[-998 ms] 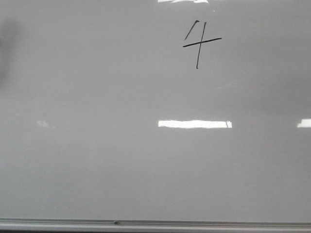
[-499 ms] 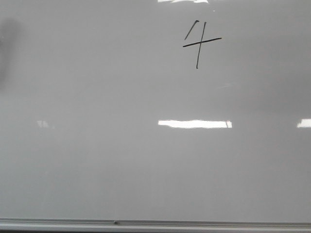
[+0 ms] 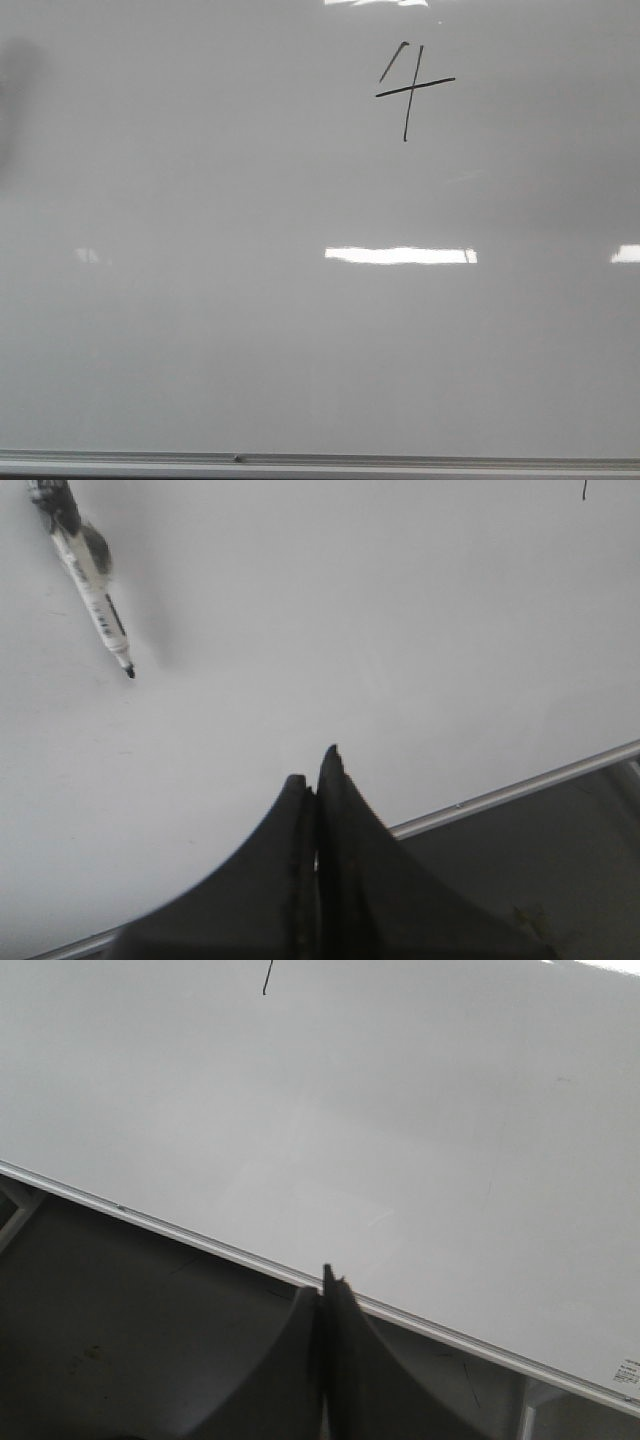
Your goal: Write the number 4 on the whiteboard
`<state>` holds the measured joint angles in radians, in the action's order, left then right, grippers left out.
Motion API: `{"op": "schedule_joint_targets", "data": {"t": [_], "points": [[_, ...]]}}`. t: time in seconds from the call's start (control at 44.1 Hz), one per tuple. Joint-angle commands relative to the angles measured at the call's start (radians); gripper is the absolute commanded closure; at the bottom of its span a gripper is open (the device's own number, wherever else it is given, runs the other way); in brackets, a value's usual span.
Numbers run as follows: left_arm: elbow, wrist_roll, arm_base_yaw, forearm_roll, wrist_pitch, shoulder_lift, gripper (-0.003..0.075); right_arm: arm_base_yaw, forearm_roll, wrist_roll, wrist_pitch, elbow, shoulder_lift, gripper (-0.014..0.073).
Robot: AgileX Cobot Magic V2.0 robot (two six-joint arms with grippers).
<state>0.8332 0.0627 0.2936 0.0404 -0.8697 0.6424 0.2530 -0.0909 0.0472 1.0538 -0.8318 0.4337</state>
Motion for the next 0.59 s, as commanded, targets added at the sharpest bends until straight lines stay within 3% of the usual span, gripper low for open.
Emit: {"op": "schedule_joint_targets", "data": {"t": [0.0, 0.567], "points": [[0.004, 0.006, -0.028, -0.022, 0.085, -0.041, 0.0741, -0.006, 0.008, 0.006, -0.070, -0.021, 0.007, 0.0662], [-0.658, 0.006, -0.285, 0.032, 0.684, -0.565, 0.0741, -0.006, 0.008, 0.006, -0.070, -0.021, 0.007, 0.0662]]}}
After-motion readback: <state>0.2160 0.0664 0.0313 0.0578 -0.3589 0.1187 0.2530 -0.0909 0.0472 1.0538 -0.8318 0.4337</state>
